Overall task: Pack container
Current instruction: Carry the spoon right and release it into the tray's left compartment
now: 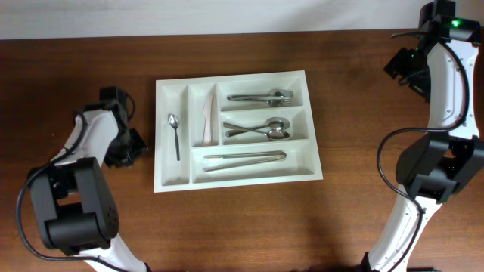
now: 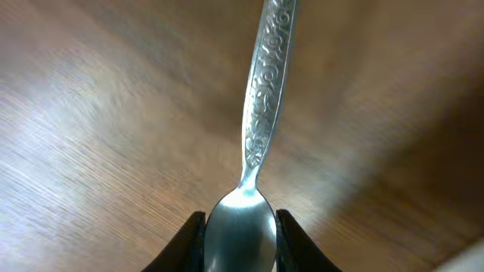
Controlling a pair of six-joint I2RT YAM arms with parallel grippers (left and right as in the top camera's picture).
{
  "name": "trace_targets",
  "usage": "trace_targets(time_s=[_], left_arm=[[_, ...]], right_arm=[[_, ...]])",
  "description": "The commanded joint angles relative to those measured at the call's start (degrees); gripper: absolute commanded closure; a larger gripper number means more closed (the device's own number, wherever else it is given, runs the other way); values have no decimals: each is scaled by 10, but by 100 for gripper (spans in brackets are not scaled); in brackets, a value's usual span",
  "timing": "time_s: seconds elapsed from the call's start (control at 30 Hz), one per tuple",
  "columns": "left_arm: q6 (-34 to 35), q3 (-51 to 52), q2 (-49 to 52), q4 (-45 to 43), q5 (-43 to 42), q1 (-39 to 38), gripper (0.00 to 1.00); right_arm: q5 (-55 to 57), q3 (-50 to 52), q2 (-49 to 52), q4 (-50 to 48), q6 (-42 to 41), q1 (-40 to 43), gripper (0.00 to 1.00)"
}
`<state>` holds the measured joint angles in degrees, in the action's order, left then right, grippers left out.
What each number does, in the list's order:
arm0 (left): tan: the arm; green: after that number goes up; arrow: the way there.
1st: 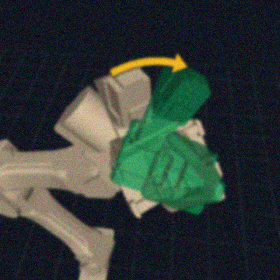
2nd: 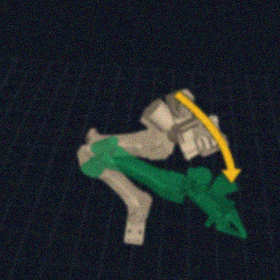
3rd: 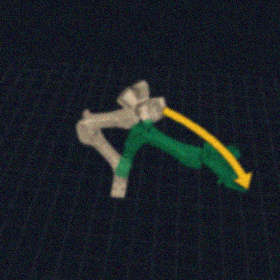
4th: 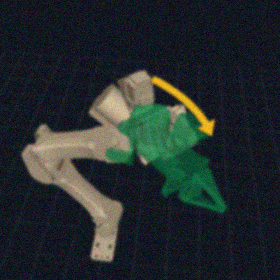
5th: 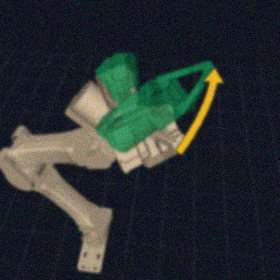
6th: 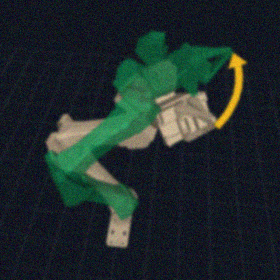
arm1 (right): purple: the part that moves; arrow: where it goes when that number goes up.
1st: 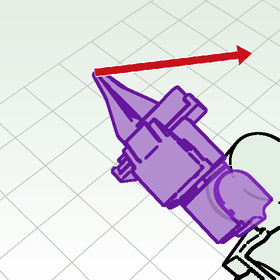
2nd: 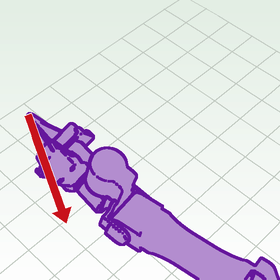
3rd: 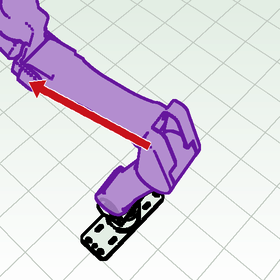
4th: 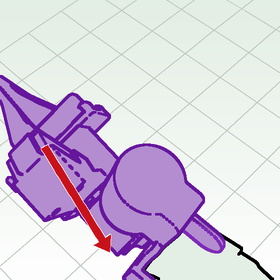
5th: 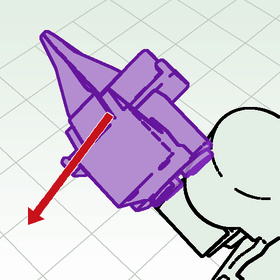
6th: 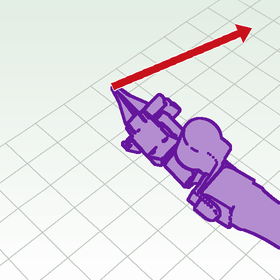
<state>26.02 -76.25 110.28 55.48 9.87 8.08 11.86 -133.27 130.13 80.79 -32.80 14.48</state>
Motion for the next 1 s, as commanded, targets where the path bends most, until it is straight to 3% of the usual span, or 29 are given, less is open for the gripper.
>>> trace_targets(time_s=[0.0,0.43,0.77,0.97], left_arm=[[-27,-51,3,19,0,3,96],[-64,-141,3,67,-102,-25,98],[-63,-141,3,61,-100,-128,98],[-33,-141,3,56,-48,-163,98]], right_arm=[[2,2,-14,0,0,-2,1],[2,2,-14,0,0,-2,1],[2,2,-14,0,0,-2,1],[2,2,-14,0,0,-2,1]])
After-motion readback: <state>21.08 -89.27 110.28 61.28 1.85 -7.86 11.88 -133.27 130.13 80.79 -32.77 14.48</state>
